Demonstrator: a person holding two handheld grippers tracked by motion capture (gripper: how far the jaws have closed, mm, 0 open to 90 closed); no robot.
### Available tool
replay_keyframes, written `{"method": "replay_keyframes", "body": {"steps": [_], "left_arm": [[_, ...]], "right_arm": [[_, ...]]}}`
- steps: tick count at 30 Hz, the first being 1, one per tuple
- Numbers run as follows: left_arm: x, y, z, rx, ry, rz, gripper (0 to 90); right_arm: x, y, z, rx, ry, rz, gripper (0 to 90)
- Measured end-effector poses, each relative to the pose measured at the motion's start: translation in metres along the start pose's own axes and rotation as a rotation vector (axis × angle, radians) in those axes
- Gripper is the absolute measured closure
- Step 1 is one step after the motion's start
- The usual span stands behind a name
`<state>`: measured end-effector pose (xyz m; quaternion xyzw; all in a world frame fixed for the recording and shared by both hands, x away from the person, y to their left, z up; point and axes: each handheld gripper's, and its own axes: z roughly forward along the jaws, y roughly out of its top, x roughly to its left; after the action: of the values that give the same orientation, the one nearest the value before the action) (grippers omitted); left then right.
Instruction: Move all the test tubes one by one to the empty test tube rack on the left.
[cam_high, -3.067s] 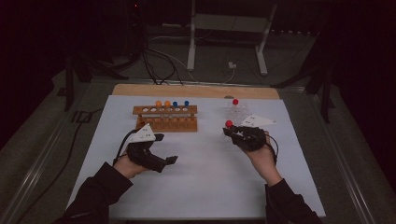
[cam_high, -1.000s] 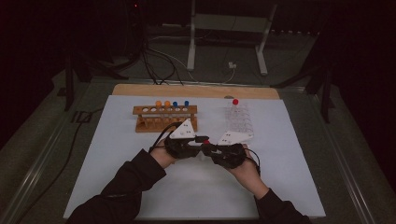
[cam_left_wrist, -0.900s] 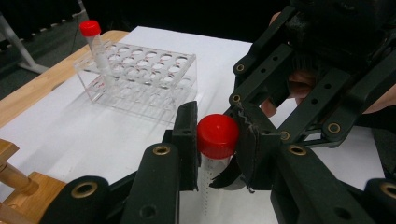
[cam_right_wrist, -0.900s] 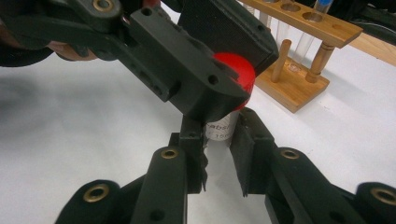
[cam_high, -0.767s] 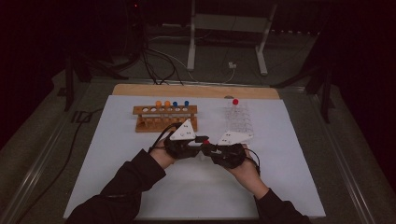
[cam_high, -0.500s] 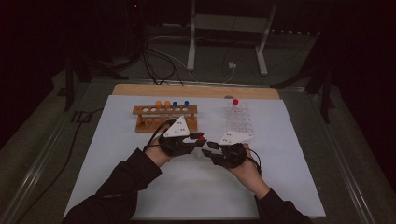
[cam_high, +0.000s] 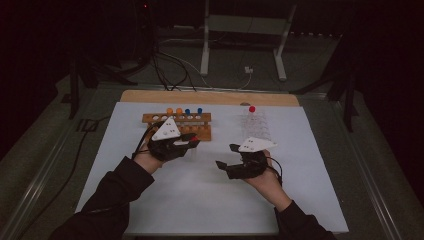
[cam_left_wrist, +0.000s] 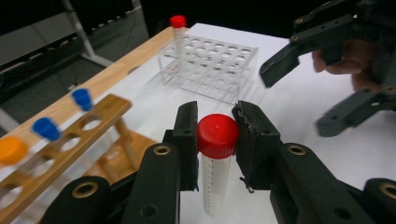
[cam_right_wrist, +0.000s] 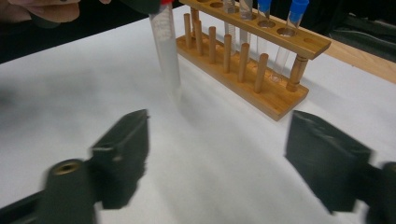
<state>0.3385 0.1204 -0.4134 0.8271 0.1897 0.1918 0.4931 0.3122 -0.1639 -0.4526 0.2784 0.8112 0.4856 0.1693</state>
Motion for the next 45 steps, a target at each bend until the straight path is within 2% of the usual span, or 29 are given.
{"method": "replay_keyframes", "body": {"steps": [5, 9, 15, 23, 34, 39, 43, 45], "left_arm": [[0.01, -0.002, -0.014, 0.001, 0.041, -0.015, 72.1], [0.019, -0.005, -0.024, 0.003, 0.078, -0.028, 72.1], [0.034, -0.005, -0.036, 0.007, 0.132, -0.04, 72.1], [0.053, 0.001, -0.047, -0.014, 0.2, -0.068, 72.1], [0.078, 0.005, -0.046, -0.04, 0.287, -0.121, 72.1], [0.089, 0.007, -0.041, -0.044, 0.329, -0.13, 72.1], [0.096, 0.01, -0.038, -0.06, 0.346, -0.151, 72.1], [0.1, 0.011, -0.035, -0.062, 0.367, -0.146, 72.0]], "right_arm": [[0.0, 0.001, 0.0, -0.005, -0.003, 0.021, 7.6], [0.0, 0.002, -0.001, -0.013, 0.002, 0.034, 2.1], [-0.002, 0.002, -0.001, -0.014, 0.025, 0.04, 0.0], [-0.001, 0.002, -0.002, -0.015, 0.022, 0.023, 0.0], [-0.002, 0.002, -0.002, -0.016, 0.033, 0.028, 0.0], [-0.002, 0.002, -0.003, -0.017, 0.034, 0.03, 0.0], [-0.003, 0.001, -0.003, -0.018, 0.034, 0.03, 0.0], [-0.004, 0.001, -0.003, -0.019, 0.034, 0.032, 0.0]]}}
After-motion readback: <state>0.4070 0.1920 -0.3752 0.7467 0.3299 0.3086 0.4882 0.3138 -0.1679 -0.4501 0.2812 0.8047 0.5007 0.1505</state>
